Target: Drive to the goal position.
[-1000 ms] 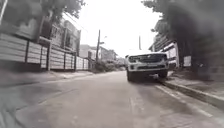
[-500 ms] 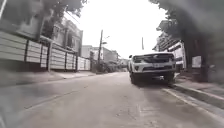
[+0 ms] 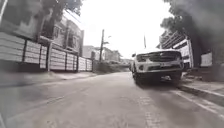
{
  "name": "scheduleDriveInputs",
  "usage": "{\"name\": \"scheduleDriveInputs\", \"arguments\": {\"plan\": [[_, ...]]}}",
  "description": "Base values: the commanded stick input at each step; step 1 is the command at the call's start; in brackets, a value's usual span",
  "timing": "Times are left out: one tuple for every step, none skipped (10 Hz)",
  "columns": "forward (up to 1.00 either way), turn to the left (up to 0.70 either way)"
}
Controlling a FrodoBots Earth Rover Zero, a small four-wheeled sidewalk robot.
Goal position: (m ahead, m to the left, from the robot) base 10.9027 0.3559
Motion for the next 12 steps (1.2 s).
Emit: {"name": "scheduleDriveInputs", "arguments": {"plan": [[0.7,0.35],[0.7,0.34],[0.7,0.33],[0.7,0.24],[0.7,0.09],[0.7,0.01],[0.7,0.0],[0.7,0.0],[0.7,0.0],[0.7,0.0],[0.7,0.0],[0.7,0.0]]}}
